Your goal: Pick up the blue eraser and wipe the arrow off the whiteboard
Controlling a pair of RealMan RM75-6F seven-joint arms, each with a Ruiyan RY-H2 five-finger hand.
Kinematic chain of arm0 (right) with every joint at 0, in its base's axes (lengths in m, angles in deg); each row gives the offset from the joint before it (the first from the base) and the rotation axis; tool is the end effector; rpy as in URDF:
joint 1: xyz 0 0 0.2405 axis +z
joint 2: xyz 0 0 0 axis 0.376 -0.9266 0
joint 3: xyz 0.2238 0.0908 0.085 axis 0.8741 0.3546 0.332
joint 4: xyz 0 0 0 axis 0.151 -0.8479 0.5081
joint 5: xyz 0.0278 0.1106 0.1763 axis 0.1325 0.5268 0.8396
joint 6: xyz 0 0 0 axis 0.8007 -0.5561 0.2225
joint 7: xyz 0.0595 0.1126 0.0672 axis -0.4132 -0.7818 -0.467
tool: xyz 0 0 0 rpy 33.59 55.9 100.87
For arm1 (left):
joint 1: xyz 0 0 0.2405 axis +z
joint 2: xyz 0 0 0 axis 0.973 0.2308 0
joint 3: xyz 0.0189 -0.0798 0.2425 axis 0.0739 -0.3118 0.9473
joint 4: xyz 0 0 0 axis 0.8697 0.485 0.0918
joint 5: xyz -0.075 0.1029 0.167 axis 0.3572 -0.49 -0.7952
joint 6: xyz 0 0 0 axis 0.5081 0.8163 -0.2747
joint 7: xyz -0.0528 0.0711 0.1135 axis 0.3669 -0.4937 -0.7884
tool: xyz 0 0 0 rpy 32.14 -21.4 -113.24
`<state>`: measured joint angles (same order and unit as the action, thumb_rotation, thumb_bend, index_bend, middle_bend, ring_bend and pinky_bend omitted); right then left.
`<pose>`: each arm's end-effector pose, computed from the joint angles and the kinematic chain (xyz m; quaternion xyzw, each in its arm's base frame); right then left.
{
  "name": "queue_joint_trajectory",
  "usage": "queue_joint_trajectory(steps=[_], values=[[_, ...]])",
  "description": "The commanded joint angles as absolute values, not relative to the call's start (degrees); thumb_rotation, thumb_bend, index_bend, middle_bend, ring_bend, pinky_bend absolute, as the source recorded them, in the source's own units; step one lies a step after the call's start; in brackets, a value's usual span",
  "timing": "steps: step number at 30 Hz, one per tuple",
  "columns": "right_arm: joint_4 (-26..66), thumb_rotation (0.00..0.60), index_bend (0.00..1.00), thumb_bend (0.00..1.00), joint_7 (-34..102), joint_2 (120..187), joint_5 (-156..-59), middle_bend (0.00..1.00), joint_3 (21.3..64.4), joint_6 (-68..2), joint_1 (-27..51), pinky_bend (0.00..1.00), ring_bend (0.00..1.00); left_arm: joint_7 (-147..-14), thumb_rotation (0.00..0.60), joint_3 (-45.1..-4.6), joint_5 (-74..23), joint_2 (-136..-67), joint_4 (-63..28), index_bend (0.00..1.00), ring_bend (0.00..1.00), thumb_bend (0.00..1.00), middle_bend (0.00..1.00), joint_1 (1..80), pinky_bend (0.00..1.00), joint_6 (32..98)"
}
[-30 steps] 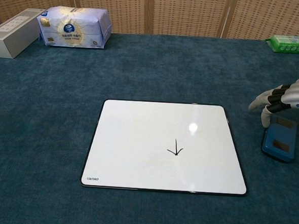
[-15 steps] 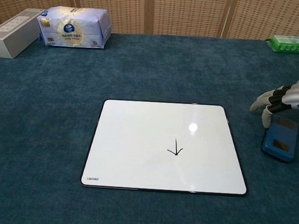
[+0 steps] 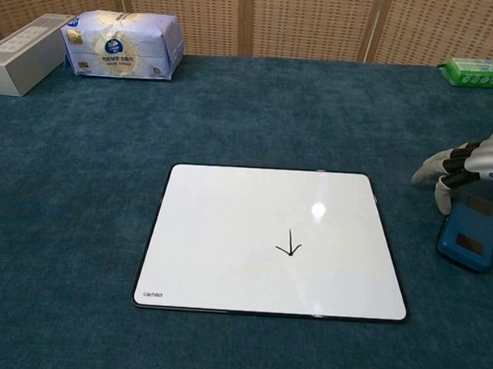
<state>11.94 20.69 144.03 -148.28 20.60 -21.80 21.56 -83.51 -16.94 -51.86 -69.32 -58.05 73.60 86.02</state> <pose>-0.2708 -0.3278 0.0533 0.8963 -0.2395 0.2052 0.3117 -0.2578 0.1584 0.1924 -0.5943 -0.4219 -0.3918 0.5616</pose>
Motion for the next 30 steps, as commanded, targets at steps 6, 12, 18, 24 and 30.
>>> queue_joint_trajectory(steps=[6, 12, 18, 24, 30], values=[[11.5, 0.6, 0.52, 0.04, 18.7, 144.1, -148.6, 0.18, 21.0, -24.6, 21.2, 0.2, 0.06, -83.4, 0.6, -17.0, -51.9, -69.3, -58.0, 0.37, 0.21, 0.43, 0.29, 73.6, 0.15, 86.1], [13.2, 0.6, 0.58, 0.04, 17.9, 142.9, -148.0, 0.19, 21.6, -25.2, 21.3, 0.2, 0.08, -83.4, 0.6, -17.1, -51.9, -69.5, -57.8, 0.37, 0.21, 0.43, 0.29, 73.4, 0.15, 85.8], [15.8, 0.6, 0.66, 0.04, 18.0, 141.7, -146.9, 0.23, 22.3, -25.2, 21.3, 0.21, 0.11, -83.2, 0.6, -17.1, -51.8, -69.6, -57.5, 0.37, 0.21, 0.43, 0.29, 73.3, 0.15, 85.6], [21.8, 0.6, 0.72, 0.06, 20.1, 139.2, -144.4, 0.26, 24.1, -25.1, 21.0, 0.23, 0.13, -83.2, 0.6, -17.4, -51.8, -69.7, -57.1, 0.37, 0.21, 0.43, 0.29, 72.8, 0.15, 85.3], [27.0, 0.6, 0.74, 0.07, 23.4, 137.6, -142.3, 0.29, 25.7, -26.1, 19.9, 0.23, 0.14, -83.2, 0.6, -17.8, -51.7, -69.6, -57.0, 0.37, 0.21, 0.43, 0.29, 72.4, 0.15, 85.0]])
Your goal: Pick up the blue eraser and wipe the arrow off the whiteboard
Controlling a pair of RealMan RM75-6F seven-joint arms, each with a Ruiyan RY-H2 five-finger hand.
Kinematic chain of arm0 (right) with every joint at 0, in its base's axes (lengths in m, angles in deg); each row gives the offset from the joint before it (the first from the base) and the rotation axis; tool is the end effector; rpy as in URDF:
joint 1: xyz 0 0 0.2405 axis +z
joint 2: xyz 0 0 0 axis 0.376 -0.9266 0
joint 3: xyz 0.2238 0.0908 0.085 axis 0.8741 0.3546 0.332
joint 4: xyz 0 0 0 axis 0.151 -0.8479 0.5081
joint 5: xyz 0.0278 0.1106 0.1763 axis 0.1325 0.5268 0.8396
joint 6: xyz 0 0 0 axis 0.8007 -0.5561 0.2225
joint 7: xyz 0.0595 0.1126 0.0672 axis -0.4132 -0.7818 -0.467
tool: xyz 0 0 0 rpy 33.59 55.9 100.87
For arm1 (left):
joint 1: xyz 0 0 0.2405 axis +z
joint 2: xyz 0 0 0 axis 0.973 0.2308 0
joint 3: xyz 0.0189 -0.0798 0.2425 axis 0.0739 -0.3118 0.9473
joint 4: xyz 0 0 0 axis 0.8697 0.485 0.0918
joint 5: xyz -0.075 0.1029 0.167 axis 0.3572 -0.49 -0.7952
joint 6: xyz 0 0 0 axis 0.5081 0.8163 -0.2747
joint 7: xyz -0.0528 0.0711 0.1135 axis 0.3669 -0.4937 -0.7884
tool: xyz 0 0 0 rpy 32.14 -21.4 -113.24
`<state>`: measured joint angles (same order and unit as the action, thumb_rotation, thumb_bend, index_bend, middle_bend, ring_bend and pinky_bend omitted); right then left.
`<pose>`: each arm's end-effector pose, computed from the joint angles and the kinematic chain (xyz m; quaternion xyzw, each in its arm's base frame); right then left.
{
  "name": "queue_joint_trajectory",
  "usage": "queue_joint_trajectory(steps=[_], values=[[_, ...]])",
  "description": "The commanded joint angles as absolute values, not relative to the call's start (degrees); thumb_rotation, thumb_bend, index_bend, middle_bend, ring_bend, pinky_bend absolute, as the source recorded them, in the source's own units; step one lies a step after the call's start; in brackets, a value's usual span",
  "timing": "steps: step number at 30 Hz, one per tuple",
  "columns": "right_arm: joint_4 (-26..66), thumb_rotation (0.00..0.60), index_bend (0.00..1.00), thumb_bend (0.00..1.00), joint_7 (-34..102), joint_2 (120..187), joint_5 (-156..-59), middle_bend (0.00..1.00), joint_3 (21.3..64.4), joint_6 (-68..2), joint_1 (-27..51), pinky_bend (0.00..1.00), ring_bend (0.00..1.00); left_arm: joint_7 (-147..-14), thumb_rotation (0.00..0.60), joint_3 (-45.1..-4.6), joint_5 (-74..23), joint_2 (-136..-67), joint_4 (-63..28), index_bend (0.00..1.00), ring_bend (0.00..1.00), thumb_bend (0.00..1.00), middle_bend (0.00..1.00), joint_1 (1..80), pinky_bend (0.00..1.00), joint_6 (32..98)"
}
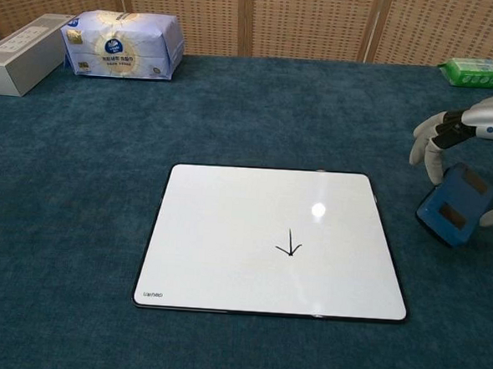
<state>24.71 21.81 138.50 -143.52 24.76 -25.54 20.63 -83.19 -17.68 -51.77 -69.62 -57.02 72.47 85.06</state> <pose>-0.2298 -0.3188 0.0718 0.8569 -0.2843 0.2939 0.3139 -0.2577 0.1662 0.1915 -0.6013 -0.4146 -0.3947 0.5574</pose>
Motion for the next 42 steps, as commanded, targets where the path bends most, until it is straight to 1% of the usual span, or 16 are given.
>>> queue_joint_trajectory(steps=[1, 9, 13, 21, 25, 27, 29, 35, 42], values=[[28.1, 0.6, 0.74, 0.07, 23.9, 137.3, -141.7, 0.29, 26.0, -26.2, 19.7, 0.23, 0.14, -83.3, 0.6, -17.8, -51.7, -69.6, -57.0, 0.37, 0.21, 0.43, 0.29, 72.3, 0.15, 84.9], [38.4, 0.6, 0.74, 0.08, 30.4, 135.9, -138.0, 0.3, 28.5, -27.8, 17.5, 0.21, 0.15, -83.4, 0.599, -19.0, -51.7, -68.4, -57.1, 0.37, 0.21, 0.43, 0.29, 71.0, 0.15, 84.6], [40.8, 0.6, 0.74, 0.08, 32.8, 136.1, -136.9, 0.3, 29.1, -27.3, 17.1, 0.19, 0.15, -83.1, 0.599, -19.0, -51.8, -68.1, -57.2, 0.37, 0.21, 0.43, 0.29, 70.9, 0.15, 84.4], [44.3, 0.6, 0.74, 0.08, 36.7, 138.0, -136.5, 0.3, 29.8, -24.3, 17.8, 0.14, 0.12, -81.8, 0.6, -19.2, -51.6, -67.4, -57.0, 0.37, 0.21, 0.43, 0.29, 70.8, 0.15, 84.6], [44.8, 0.6, 0.74, 0.08, 37.8, 139.1, -136.4, 0.3, 29.8, -22.8, 18.4, 0.12, 0.1, -81.2, 0.6, -19.3, -51.5, -67.1, -56.8, 0.37, 0.21, 0.43, 0.29, 70.8, 0.15, 84.7], [44.9, 0.6, 0.74, 0.08, 38.7, 141.1, -136.0, 0.29, 30.4, -20.7, 19.5, 0.09, 0.1, -80.7, 0.6, -19.3, -51.3, -66.9, -56.6, 0.37, 0.21, 0.43, 0.29, 70.9, 0.15, 84.8], [44.6, 0.6, 0.74, 0.08, 39.4, 142.3, -135.5, 0.29, 31.0, -20.1, 19.9, 0.07, 0.09, -80.5, 0.6, -19.3, -51.2, -66.8, -56.5, 0.37, 0.21, 0.43, 0.28, 70.9, 0.15, 84.7], [43.4, 0.6, 0.73, 0.08, 40.9, 145.1, -134.0, 0.29, 32.3, -18.9, 20.8, 0.04, 0.08, -79.8, 0.6, -19.2, -50.7, -66.8, -56.1, 0.37, 0.21, 0.43, 0.28, 71.0, 0.15, 84.6], [40.7, 0.6, 0.73, 0.08, 44.1, 148.6, -131.0, 0.29, 34.5, -18.5, 21.5, 0.03, 0.07, -79.1, 0.6, -19.2, -50.3, -67.0, -55.7, 0.37, 0.21, 0.43, 0.28, 70.7, 0.15, 84.0]])
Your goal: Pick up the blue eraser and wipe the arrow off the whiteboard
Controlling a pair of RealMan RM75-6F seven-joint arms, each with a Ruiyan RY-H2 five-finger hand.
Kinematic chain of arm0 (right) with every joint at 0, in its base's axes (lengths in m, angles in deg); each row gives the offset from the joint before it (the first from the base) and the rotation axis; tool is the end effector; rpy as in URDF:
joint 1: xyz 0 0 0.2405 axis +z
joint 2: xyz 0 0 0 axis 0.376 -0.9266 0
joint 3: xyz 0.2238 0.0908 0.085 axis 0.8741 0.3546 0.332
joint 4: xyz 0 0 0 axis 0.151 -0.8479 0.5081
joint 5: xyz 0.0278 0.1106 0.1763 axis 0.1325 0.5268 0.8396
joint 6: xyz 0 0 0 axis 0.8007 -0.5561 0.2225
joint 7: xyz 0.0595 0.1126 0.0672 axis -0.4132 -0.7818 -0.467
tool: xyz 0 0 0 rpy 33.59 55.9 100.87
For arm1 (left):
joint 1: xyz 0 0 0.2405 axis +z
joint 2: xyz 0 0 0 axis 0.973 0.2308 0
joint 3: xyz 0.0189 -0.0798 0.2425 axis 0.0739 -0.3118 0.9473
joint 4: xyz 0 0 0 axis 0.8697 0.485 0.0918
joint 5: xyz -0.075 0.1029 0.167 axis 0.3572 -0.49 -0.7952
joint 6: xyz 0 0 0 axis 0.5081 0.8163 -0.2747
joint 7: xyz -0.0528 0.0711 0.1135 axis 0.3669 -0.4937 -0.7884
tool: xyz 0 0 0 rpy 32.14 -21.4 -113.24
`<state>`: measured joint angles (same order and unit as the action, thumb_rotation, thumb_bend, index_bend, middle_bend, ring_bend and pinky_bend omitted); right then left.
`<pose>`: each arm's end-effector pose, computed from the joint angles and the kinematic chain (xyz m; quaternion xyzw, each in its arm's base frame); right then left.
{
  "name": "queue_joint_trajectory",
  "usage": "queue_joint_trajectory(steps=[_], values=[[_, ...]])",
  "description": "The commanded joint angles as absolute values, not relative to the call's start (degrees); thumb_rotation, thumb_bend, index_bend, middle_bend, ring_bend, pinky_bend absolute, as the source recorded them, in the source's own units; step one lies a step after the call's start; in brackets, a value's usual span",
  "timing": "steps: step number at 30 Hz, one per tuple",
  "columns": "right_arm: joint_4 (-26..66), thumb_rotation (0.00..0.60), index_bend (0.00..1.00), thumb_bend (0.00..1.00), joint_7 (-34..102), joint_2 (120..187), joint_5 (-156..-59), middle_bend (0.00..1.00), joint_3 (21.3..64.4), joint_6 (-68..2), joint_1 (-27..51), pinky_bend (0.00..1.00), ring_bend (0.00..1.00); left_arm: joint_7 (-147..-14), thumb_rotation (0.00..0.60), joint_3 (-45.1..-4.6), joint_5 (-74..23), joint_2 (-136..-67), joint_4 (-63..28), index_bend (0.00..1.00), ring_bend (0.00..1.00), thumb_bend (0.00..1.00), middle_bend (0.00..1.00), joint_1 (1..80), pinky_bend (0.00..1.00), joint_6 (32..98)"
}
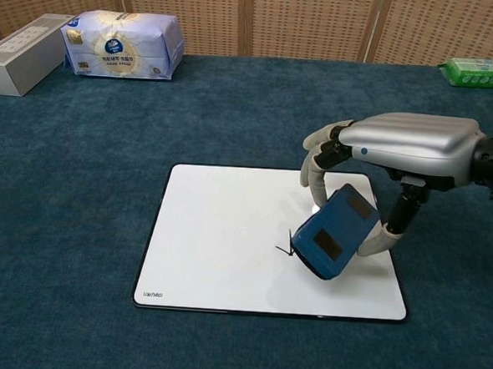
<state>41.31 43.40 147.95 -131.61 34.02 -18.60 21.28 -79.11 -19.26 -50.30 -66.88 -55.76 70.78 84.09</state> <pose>-0.1324 -0.2856 -0.0012 0.8502 -0.2966 0.3509 0.2570 -0.2602 0.1799 0.2084 -0.5980 -0.4082 -0.4034 0.5595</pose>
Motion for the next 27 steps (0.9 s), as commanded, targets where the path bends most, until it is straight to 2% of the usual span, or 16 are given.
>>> queue_joint_trajectory(steps=[1, 27], values=[[40.5, 0.6, 0.73, 0.08, 44.4, 149.0, -130.7, 0.29, 34.6, -18.5, 21.5, 0.02, 0.07, -79.0, 0.6, -19.2, -50.2, -67.1, -55.7, 0.37, 0.21, 0.43, 0.28, 70.7, 0.15, 83.9], [32.4, 0.6, 0.73, 0.08, 42.8, 157.7, -132.9, 0.29, 35.4, -18.0, 24.5, 0.0, 0.04, -77.9, 0.6, -19.1, -49.2, -67.7, -54.8, 0.36, 0.21, 0.43, 0.28, 70.8, 0.15, 83.6]])
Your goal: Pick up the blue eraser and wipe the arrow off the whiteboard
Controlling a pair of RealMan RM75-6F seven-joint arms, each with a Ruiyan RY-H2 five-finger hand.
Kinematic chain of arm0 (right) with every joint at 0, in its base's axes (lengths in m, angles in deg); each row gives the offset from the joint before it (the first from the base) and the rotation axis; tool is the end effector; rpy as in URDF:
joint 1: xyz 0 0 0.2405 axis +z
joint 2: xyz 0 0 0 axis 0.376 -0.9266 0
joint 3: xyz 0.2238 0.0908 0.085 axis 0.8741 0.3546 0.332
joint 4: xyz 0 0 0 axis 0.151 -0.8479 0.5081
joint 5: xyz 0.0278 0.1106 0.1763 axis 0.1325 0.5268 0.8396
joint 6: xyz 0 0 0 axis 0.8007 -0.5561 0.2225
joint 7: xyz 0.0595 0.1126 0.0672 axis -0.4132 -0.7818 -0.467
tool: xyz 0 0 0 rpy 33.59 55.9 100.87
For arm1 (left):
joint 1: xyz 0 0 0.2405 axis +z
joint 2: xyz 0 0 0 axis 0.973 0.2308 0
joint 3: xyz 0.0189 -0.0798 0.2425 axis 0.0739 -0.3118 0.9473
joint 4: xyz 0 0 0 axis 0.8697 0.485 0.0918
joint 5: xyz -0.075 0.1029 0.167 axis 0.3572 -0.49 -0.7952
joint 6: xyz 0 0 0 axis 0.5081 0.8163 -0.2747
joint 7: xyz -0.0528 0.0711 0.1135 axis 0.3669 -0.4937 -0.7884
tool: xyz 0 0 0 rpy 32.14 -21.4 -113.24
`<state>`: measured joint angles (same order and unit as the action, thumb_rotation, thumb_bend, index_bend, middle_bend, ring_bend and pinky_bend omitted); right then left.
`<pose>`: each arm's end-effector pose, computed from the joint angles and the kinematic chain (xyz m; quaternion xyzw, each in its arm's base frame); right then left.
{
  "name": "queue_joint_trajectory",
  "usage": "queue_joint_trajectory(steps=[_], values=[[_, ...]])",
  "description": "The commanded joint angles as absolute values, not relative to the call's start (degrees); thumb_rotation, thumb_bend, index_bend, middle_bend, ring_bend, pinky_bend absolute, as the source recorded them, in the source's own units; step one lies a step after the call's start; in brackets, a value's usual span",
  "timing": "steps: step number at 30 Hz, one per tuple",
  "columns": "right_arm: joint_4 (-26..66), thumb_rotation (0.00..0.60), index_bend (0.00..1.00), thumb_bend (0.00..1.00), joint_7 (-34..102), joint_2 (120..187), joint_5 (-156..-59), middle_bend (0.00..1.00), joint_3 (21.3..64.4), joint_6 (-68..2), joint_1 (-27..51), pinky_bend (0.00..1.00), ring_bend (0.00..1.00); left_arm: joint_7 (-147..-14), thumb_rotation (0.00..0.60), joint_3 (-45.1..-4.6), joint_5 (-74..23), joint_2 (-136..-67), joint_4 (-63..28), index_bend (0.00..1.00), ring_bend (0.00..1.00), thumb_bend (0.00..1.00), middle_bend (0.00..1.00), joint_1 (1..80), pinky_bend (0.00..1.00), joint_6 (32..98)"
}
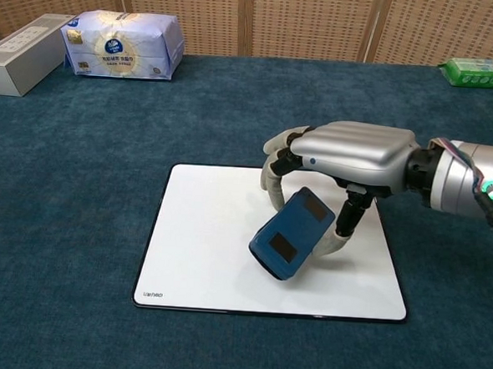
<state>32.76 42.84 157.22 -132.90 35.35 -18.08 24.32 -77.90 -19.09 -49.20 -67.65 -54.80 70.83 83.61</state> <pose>-0.1124 -0.2964 -0.0412 0.8560 -0.2721 0.3685 0.2397 -0.2667 0.1795 0.2057 -0.5897 -0.4216 -0.4014 0.5599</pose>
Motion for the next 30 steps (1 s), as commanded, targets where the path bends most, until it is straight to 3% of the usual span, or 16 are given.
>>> queue_joint_trajectory(steps=[1, 30], values=[[32.2, 0.6, 0.73, 0.08, 42.8, 158.0, -132.8, 0.29, 35.4, -18.0, 24.6, 0.0, 0.04, -77.8, 0.6, -19.0, -49.2, -67.7, -54.7, 0.36, 0.21, 0.43, 0.28, 70.8, 0.15, 83.6], [25.8, 0.6, 0.72, 0.08, 40.9, 162.8, -131.3, 0.29, 35.6, -15.5, 26.8, 0.0, 0.02, -77.8, 0.6, -18.7, -49.9, -67.2, -55.2, 0.36, 0.21, 0.43, 0.27, 71.6, 0.15, 84.5]])
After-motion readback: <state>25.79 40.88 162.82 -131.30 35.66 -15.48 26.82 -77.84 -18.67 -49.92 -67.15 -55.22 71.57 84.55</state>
